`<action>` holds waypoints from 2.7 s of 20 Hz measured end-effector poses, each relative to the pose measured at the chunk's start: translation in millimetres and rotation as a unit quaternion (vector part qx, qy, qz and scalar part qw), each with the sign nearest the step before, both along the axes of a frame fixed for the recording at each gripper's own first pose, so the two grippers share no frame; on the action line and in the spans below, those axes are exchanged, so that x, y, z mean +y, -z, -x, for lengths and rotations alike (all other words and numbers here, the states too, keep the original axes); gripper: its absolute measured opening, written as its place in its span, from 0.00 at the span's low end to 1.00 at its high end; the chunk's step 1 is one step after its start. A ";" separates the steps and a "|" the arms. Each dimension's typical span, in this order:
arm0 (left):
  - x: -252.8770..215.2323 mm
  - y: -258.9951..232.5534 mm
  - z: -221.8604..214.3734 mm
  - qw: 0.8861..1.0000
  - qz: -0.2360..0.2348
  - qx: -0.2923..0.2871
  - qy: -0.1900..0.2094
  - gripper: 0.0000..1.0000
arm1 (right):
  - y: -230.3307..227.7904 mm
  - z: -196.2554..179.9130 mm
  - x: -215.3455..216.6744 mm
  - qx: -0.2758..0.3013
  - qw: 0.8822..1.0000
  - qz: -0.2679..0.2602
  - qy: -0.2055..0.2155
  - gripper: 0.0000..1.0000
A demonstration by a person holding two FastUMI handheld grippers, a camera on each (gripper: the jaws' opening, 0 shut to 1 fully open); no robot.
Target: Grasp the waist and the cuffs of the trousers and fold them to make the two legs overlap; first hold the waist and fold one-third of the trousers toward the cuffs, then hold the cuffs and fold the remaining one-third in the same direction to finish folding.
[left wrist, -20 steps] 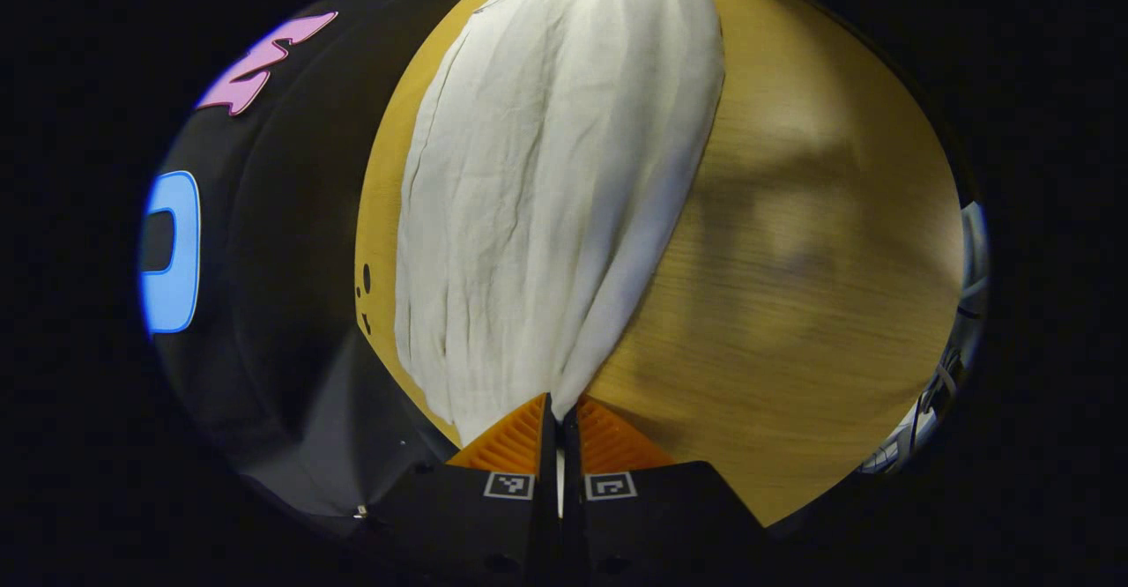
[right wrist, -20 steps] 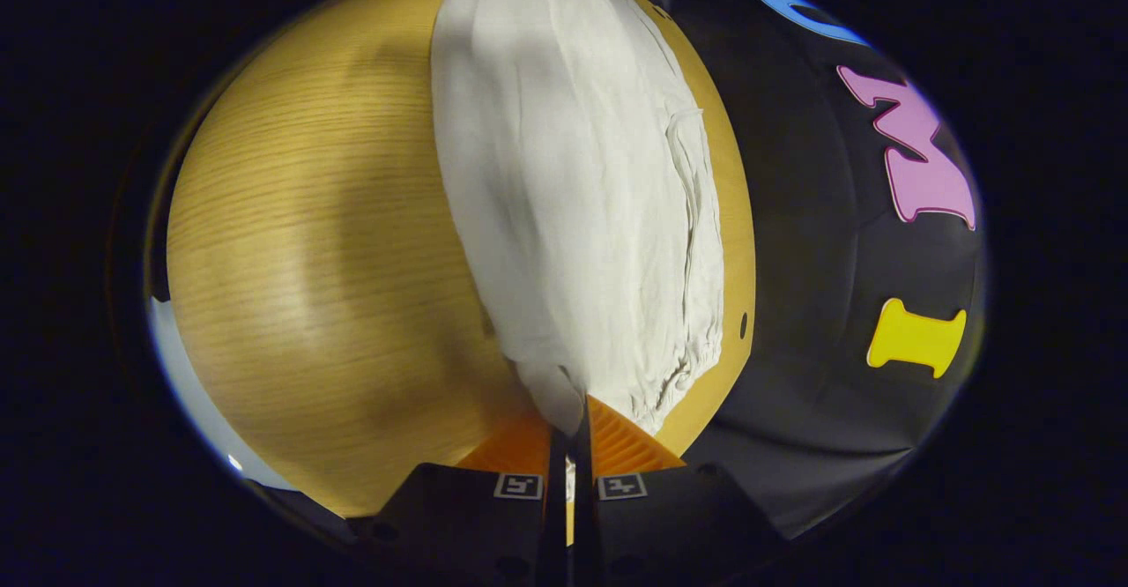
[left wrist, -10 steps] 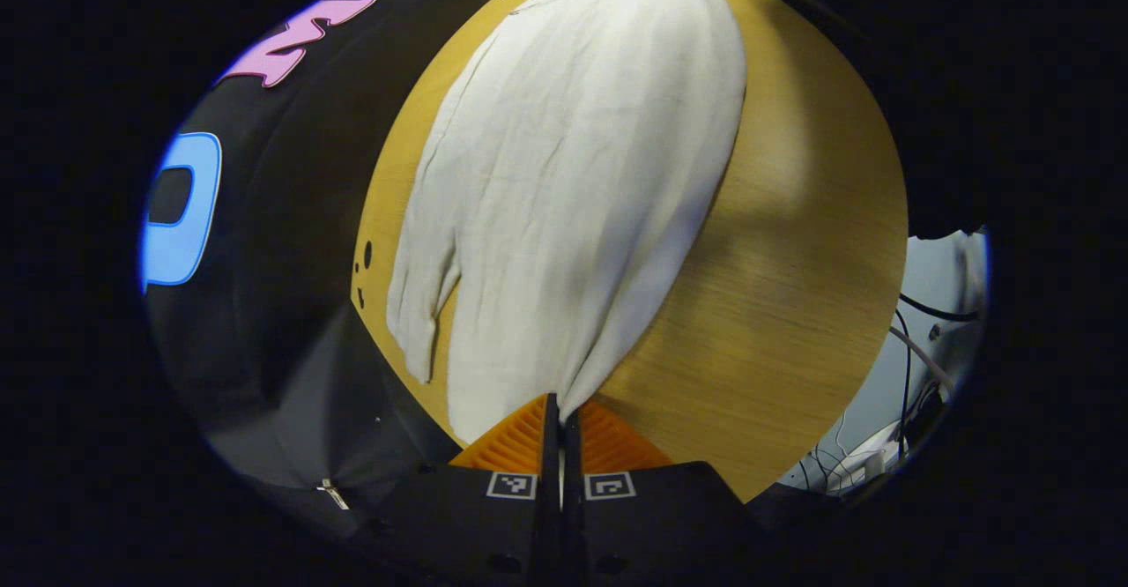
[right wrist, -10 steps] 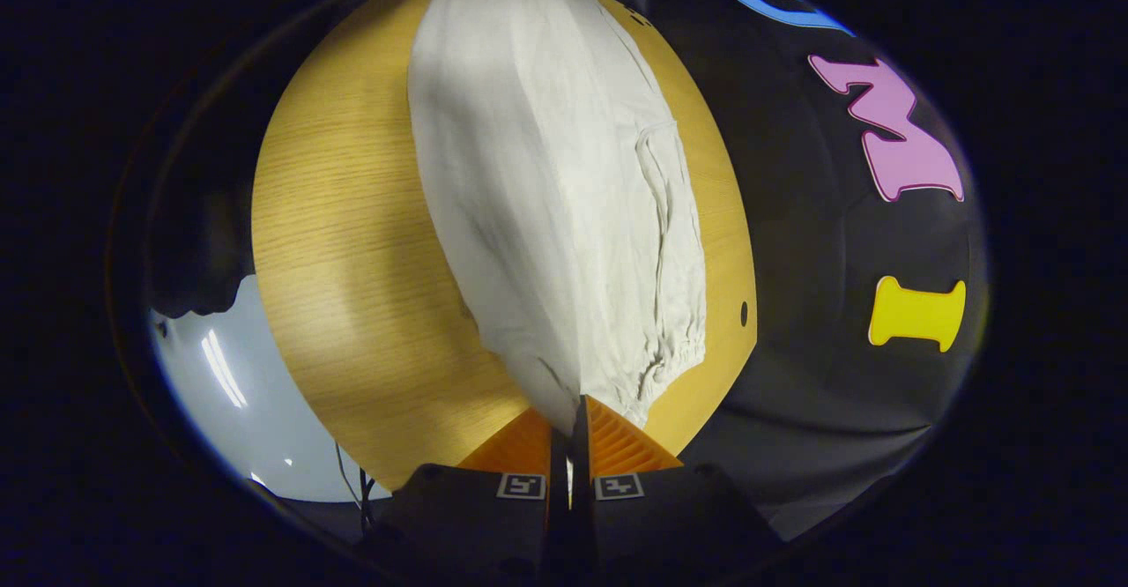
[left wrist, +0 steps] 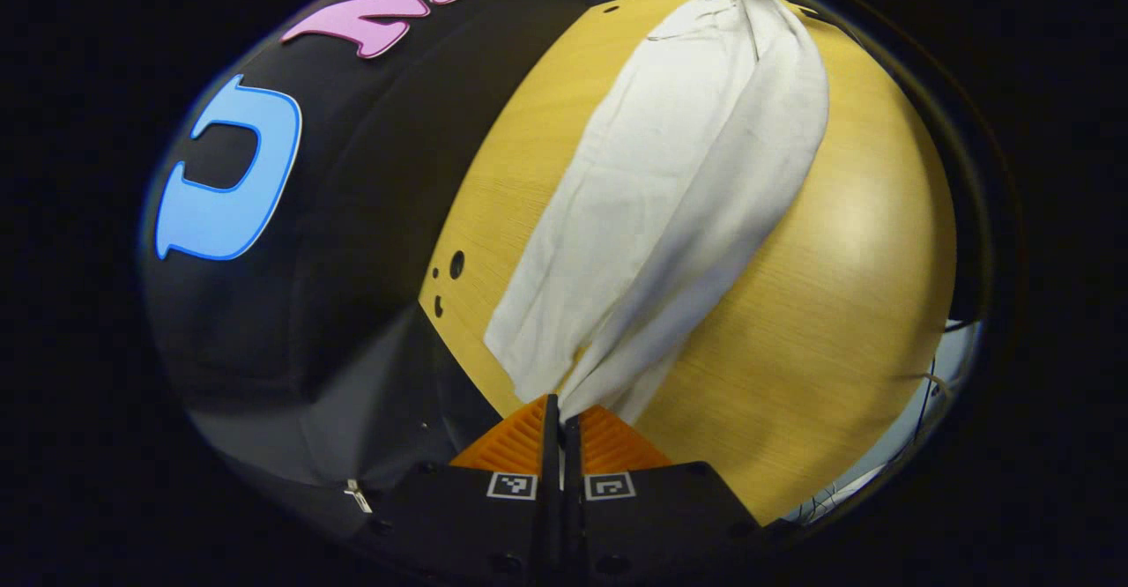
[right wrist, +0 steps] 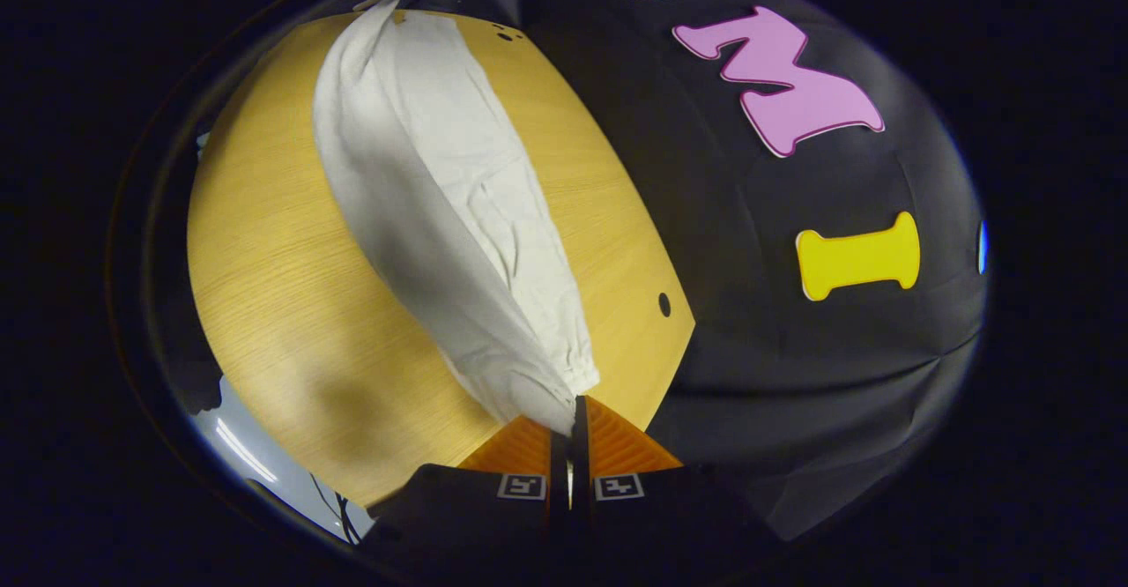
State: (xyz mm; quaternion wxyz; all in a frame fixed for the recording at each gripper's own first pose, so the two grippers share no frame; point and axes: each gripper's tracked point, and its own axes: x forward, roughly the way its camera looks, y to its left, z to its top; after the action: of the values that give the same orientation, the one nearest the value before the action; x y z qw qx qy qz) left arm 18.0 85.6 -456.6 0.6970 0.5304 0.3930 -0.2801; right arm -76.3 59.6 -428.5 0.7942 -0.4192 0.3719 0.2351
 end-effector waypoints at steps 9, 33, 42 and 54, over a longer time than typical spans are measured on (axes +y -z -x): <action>-16.9 42.8 -92.8 0.999 -0.012 0.049 0.001 0.05 | 63.7 -60.3 -5.5 0.042 0.997 -0.006 0.059 0.05; -17.6 99.3 -126.6 0.958 -0.169 0.107 0.203 0.99 | 130.6 -83.6 -11.2 0.092 0.994 0.062 -0.020 0.77; -45.8 33.7 -89.6 0.989 -0.017 0.056 0.139 0.98 | 53.6 -56.6 -10.1 0.029 0.996 -0.045 0.077 0.80; -80.9 -48.1 -75.5 0.813 0.441 -0.126 -0.359 0.97 | -25.9 -80.2 11.3 -0.112 0.888 -0.264 0.360 0.80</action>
State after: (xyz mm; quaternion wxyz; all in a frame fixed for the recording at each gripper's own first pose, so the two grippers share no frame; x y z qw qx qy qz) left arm 93.5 4.7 -408.5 0.9506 0.0177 0.2983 -0.0844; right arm 3.8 70.8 -402.6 0.9420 -0.0544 0.3303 -0.0258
